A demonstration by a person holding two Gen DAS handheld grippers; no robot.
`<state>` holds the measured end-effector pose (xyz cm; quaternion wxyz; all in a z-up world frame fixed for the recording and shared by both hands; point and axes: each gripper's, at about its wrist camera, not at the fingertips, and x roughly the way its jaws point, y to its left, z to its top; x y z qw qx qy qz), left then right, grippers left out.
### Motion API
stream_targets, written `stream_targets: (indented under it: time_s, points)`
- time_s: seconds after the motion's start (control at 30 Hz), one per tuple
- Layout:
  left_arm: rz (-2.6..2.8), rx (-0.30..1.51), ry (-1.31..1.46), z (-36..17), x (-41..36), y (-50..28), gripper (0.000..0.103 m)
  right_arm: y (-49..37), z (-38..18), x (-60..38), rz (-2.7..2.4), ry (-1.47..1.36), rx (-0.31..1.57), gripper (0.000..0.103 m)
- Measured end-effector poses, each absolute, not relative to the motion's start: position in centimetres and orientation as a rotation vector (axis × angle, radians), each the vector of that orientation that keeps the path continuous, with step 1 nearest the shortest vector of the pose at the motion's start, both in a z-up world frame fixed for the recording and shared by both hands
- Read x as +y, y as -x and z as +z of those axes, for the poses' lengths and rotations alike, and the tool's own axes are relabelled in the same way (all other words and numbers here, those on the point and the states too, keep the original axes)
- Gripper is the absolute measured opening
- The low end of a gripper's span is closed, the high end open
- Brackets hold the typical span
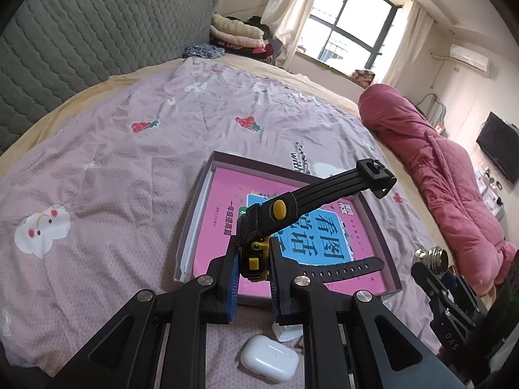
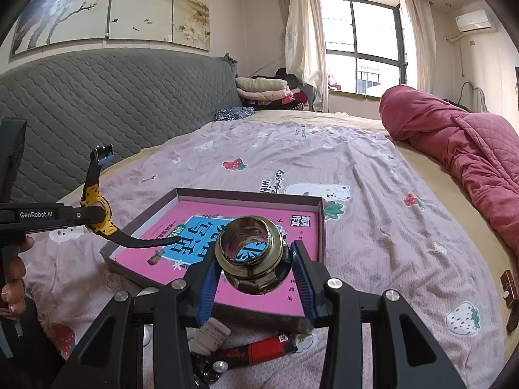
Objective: Organize rigid objects
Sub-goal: 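Carry the watch in the left gripper and fitting in the right gripper over the tray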
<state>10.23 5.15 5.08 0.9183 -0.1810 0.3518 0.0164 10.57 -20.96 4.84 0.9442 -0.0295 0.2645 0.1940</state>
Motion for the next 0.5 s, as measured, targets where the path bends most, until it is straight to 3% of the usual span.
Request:
stream_targets:
  time_s: [0.5]
  points:
    - [0.058,0.845,0.345,3.8,5.2,-13.2,0.016,-11.9,4.9,-21.2,0.395,0.056,0.532,0.043]
